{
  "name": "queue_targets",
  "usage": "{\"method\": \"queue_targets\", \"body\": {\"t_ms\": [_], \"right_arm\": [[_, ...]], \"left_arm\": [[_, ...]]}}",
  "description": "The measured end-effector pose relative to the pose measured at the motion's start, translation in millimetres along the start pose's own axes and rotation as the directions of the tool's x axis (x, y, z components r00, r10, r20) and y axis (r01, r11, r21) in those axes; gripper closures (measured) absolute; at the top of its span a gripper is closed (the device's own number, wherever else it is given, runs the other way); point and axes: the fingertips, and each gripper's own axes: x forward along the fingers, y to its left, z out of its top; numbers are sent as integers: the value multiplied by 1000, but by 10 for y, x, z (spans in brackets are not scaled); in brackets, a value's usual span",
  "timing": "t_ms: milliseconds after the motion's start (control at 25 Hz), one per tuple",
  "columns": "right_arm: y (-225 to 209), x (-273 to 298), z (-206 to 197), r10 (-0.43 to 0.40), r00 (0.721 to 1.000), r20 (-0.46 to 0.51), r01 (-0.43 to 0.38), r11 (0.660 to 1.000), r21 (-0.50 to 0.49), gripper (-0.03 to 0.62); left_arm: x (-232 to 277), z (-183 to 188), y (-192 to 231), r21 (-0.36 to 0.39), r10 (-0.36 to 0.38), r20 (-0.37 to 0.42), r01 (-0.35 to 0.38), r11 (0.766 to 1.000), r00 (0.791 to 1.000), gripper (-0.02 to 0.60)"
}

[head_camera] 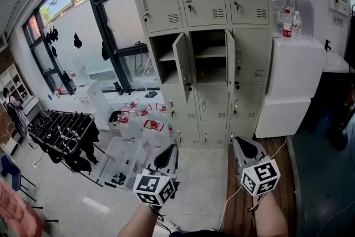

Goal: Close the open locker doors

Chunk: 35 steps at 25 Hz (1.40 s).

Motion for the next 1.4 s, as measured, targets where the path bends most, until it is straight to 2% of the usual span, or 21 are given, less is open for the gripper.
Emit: {"method": "queue_targets", "body": {"t_ms": [840, 1240, 1400], "right_arm": [[-20, -5, -14, 48, 999, 8, -48, 998, 31, 592], [-81, 175, -56, 45, 999, 2, -45, 998, 37, 564], [-122, 322, -73, 23, 1000, -5, -23, 999, 41, 541]], "left_arm": [[0, 7, -62, -5, 28, 6, -28, 1000, 1000, 578], [223, -36, 45, -10, 4, 12, -4, 1000, 1000, 578], [388, -86, 169, -20, -24, 4, 24, 1000, 1000, 528]]}}
